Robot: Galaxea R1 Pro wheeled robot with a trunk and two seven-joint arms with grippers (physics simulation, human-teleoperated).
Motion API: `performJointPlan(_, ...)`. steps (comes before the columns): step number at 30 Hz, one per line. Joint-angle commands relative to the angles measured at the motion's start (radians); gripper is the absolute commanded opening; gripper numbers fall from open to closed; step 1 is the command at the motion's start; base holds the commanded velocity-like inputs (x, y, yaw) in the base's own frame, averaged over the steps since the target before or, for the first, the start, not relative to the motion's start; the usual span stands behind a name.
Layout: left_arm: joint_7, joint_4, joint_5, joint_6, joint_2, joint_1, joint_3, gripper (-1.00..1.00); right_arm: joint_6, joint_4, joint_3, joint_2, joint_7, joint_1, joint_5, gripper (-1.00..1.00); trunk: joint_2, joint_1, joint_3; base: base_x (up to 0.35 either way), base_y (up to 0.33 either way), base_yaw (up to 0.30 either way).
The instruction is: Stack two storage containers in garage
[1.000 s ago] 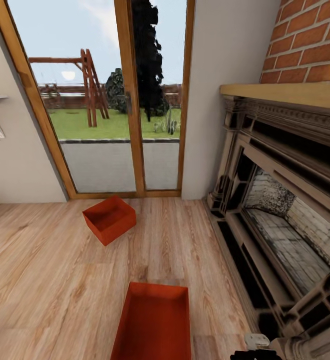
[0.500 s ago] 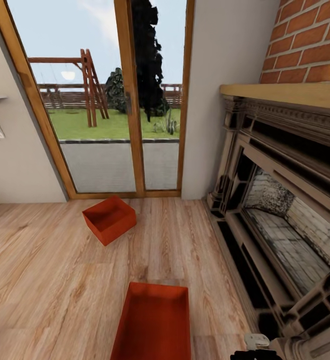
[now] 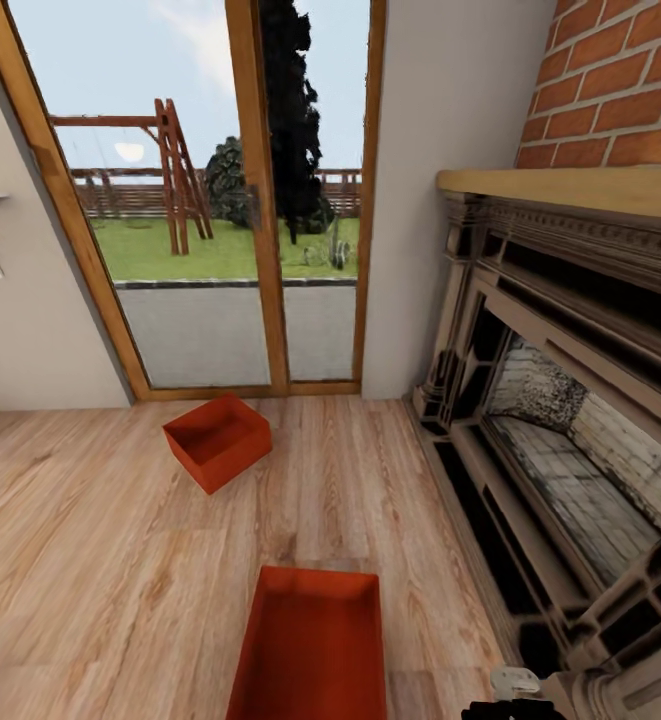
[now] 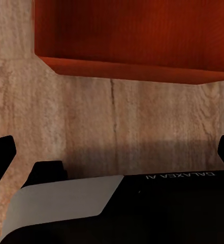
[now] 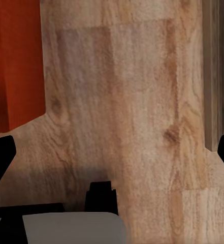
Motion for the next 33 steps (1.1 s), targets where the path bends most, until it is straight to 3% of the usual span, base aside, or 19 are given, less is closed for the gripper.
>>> performJointPlan(1,-0.001,0.000,-0.001,0.000,0.000,0.000,-0.001,1.00,0.005,-0.002,0.008,-0.001,0.000,0.000,-0.009,1.00,0.000,0.000,-0.001,0.000,0.291,-0.001)
performJointPlan(27,0.005,-0.005,-0.002,0.002,0.001,-0.001,-0.005,1.00,0.006,-0.002,0.009,0.001,-0.006,0.000,-0.009,1.00,0.000,0.000,-0.001,0.000,0.092,0.000)
performJointPlan(30,0.008,-0.023,-0.003,0.007,0.001,-0.030,-0.005,1.00,0.010,-0.026,0.008,0.003,-0.010,-0.001,-0.009,1.00,0.000,0.000,-0.001,0.000,0.001,0.000)
performJointPlan(33,0.012,-0.047,-0.004,0.029,0.000,-0.124,-0.006,1.00,0.025,-0.161,0.007,0.030,-0.014,-0.002,-0.009,1.00,0.000,0.000,-0.001,0.000,0.000,0.000)
